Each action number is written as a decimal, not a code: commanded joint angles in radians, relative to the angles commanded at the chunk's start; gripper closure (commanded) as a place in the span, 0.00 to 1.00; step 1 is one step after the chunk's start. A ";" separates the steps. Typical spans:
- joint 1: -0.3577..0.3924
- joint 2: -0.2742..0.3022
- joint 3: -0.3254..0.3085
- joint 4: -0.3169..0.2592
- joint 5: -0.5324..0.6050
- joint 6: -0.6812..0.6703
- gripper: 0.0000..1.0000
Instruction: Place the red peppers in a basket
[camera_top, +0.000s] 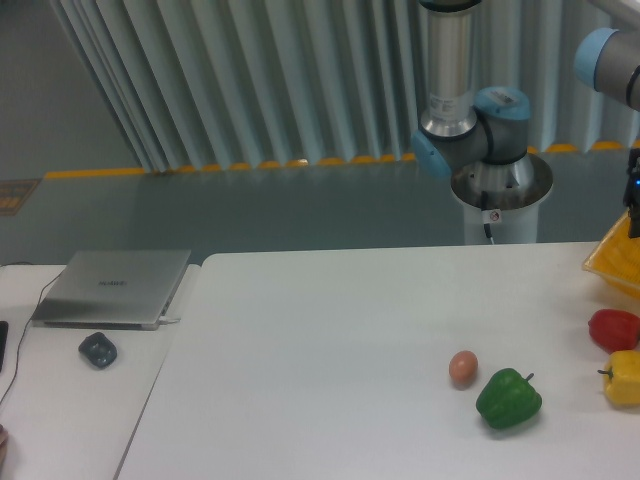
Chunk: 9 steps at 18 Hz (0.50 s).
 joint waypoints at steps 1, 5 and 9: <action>0.000 0.002 0.000 0.000 0.002 0.002 0.00; -0.003 0.002 -0.018 -0.002 -0.011 -0.009 0.00; -0.003 -0.003 -0.025 0.009 -0.014 -0.159 0.00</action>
